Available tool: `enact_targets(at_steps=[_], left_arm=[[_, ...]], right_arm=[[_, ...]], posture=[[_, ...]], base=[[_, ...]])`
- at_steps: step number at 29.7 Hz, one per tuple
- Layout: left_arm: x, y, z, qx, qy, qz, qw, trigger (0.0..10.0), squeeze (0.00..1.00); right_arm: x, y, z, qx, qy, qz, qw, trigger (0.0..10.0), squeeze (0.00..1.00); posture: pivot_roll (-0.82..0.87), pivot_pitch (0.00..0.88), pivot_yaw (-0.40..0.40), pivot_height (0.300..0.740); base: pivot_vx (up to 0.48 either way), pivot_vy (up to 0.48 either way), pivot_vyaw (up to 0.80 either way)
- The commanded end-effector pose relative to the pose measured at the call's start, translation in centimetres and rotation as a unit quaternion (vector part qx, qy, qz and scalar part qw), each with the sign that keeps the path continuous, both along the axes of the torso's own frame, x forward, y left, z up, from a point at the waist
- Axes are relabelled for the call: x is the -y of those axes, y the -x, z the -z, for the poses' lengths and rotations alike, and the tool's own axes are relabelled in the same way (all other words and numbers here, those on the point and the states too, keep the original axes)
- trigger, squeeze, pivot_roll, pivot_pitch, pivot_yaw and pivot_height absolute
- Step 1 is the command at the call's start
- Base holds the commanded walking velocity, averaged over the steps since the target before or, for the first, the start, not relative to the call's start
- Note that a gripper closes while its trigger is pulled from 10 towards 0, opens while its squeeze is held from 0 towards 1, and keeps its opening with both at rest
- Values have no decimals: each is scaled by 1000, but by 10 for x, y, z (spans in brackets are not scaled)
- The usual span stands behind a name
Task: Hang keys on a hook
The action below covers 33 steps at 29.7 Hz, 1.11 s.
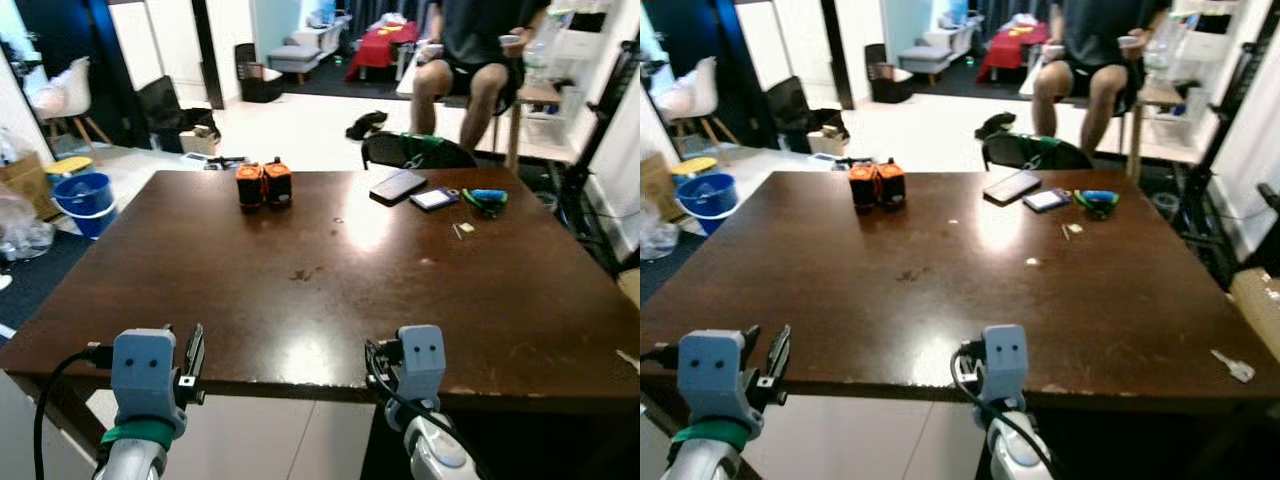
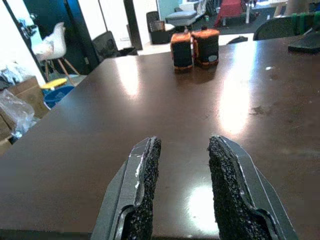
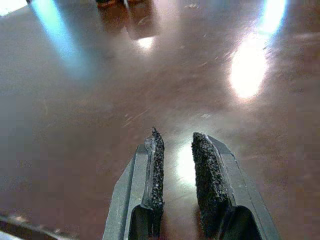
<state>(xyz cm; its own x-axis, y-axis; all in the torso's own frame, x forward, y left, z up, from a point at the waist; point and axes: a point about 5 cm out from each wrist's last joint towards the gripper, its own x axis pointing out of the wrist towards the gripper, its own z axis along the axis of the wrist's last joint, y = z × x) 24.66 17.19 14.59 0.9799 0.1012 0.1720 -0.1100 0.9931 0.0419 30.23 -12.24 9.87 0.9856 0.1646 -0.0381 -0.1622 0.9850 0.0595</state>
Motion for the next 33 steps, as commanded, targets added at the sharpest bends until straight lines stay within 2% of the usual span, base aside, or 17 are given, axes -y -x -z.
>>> enact_targets(at_steps=[1, 24, 30, 33], left_arm=[[-3, 0, 6, -16, -1, -7, 1000, 10000, 0], [-4, 0, 5, -18, 7, -6, 1000, 10000, 0], [-4, 1, 5, -20, 7, -6, 1000, 10000, 0], [-4, 1, 5, -21, 7, -6, 1000, 10000, 0]], right_arm=[[-3, 1, 4, -6, -4, 0, 1000, 10000, 0], [-1, 3, 7, -12, -12, 9, 1000, 10000, 0], [-1, 3, 8, -16, -16, 12, 1000, 10000, 0], [-1, 4, 8, -15, -15, 13, 1000, 10000, 0]], posture=[[-151, 0, 146, 740], [-149, 5, 151, 740], [-144, 8, 156, 740], [-144, 8, 156, 740]], base=[[0, -326, 0], [0, -348, 0], [0, -349, -800], [0, -349, 0]])
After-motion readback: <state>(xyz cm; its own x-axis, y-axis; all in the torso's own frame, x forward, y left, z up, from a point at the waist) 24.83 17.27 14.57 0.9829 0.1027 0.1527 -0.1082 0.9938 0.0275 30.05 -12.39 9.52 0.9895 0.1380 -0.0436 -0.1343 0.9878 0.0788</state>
